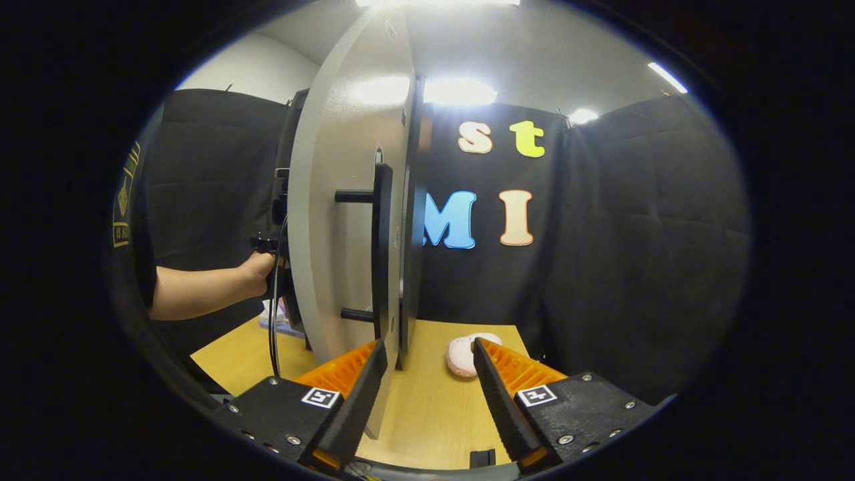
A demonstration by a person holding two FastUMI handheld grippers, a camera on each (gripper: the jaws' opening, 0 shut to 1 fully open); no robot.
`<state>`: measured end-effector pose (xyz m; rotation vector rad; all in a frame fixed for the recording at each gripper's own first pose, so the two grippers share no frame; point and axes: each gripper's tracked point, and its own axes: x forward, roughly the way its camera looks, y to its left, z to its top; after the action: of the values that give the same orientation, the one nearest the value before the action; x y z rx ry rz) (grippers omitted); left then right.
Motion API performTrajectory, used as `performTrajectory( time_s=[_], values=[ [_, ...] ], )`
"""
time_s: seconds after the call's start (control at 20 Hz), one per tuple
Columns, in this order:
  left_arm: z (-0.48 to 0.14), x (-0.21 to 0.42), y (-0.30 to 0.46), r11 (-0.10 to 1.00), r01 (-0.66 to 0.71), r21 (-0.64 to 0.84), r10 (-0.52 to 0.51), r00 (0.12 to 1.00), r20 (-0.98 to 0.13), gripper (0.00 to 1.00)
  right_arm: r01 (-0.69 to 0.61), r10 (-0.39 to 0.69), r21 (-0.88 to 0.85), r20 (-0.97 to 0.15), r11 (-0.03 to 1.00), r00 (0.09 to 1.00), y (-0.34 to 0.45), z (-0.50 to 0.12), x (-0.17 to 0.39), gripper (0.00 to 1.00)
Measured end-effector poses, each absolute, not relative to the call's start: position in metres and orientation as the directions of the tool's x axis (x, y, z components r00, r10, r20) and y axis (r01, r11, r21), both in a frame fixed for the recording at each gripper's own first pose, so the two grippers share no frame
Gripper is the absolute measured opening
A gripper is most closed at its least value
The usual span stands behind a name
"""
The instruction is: Open the cabinet door with the right hand, grasp the bottle in the cabinet with the left hand and place it on the coaster, then close the cabinet door with the right hand.
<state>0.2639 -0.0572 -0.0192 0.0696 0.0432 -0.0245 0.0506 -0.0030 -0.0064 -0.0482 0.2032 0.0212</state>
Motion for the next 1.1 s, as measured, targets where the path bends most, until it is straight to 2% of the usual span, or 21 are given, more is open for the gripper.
performTrajectory(
  time_s=[0.15, 0.35, 0.4, 0.55, 0.6, 0.65, 0.7, 1.05, 1.1],
  values=[
    [-0.013, 0.282, -0.056, 0.993, 0.037, 0.113, -0.035, 0.999, -0.016, 0.89, -0.001, 0.002, 0.003, -0.203, 1.0, 0.979, 0.001, -0.008, 0.05, 0.82],
    [-0.008, 0.299, -0.057, 0.995, 0.053, 0.088, -0.053, 0.999, -0.004, 0.89, 0.03, -0.029, 0.001, -0.206, 1.0, 0.978, -0.001, -0.009, 0.051, 0.82],
    [-0.008, 0.3, -0.053, 0.996, 0.04, 0.085, -0.04, 0.999, -0.005, 0.96, 0.037, -0.038, -0.012, -0.207, 0.999, 0.978, -0.001, -0.009, 0.05, 0.82],
    [-0.009, 0.302, -0.05, 0.998, 0.026, 0.057, -0.025, 1.0, -0.004, 0.69, 0.039, -0.045, -0.029, -0.208, 0.999, 0.977, -0.001, -0.008, 0.052, 0.82],
    [-0.01, 0.301, -0.05, 0.998, 0.03, 0.06, -0.03, 1.0, -0.005, 0.76, 0.038, -0.044, -0.035, -0.21, 0.999, 0.977, -0.001, -0.008, 0.052, 0.8],
    [-0.01, 0.301, -0.052, 0.998, 0.045, 0.051, -0.045, 0.999, -0.007, 0.69, 0.039, -0.046, -0.034, -0.211, 0.999, 0.976, -0.001, -0.008, 0.052, 0.82],
    [-0.01, 0.299, -0.052, 0.998, 0.05, 0.048, -0.05, 0.999, -0.012, 0.68, 0.033, -0.038, -0.026, -0.212, 0.999, 0.977, 0.001, -0.008, 0.051, 0.82],
    [0.015, 0.26, -0.054, 0.997, 0.043, 0.059, -0.043, 0.999, -0.006, 0.69, -0.045, 0.04, -0.023, -0.182, 0.999, 0.982, 0.009, -0.012, 0.044, 0.82],
    [0.02, 0.249, -0.054, 0.998, 0.035, 0.061, -0.035, 0.999, 0.001, 0.75, -0.065, 0.062, -0.011, -0.175, 0.998, 0.983, 0.008, -0.012, 0.044, 0.82]
  ],
)
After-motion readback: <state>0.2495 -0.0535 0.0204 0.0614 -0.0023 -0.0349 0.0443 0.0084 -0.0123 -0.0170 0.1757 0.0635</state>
